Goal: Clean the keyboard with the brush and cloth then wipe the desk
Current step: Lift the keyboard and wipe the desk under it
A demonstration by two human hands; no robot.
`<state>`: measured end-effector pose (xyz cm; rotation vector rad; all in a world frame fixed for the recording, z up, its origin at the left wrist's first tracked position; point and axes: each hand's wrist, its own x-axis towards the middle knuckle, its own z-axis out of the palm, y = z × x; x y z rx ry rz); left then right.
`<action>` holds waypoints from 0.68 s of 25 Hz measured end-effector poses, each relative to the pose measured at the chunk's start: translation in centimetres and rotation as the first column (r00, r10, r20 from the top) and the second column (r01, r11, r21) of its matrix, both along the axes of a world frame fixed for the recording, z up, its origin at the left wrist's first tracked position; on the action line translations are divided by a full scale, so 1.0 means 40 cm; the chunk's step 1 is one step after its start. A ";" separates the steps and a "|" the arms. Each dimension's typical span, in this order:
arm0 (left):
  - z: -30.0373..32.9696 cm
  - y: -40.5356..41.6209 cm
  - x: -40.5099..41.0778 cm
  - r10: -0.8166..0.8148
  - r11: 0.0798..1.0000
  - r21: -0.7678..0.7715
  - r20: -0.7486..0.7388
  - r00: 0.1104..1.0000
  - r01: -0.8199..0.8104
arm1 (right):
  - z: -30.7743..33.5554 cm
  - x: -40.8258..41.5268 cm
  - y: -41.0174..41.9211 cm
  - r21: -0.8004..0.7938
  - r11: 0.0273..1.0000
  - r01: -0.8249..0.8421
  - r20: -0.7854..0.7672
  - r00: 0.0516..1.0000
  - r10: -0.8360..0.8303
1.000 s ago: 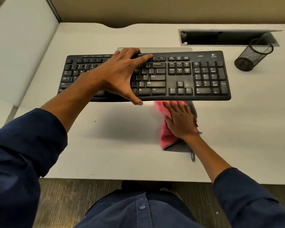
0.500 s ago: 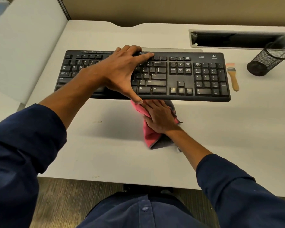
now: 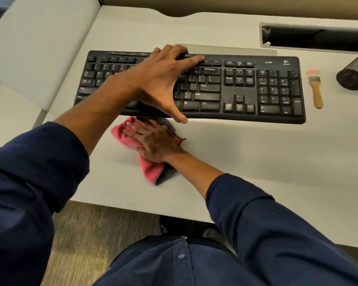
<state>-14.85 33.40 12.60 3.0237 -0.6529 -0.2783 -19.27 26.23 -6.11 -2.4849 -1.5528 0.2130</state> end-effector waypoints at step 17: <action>0.010 0.025 -0.125 0.060 0.998 0.002 0.035 0.998 -0.060 | 0.138 -0.325 0.004 0.198 0.914 -0.355 -0.374 0.834 0.405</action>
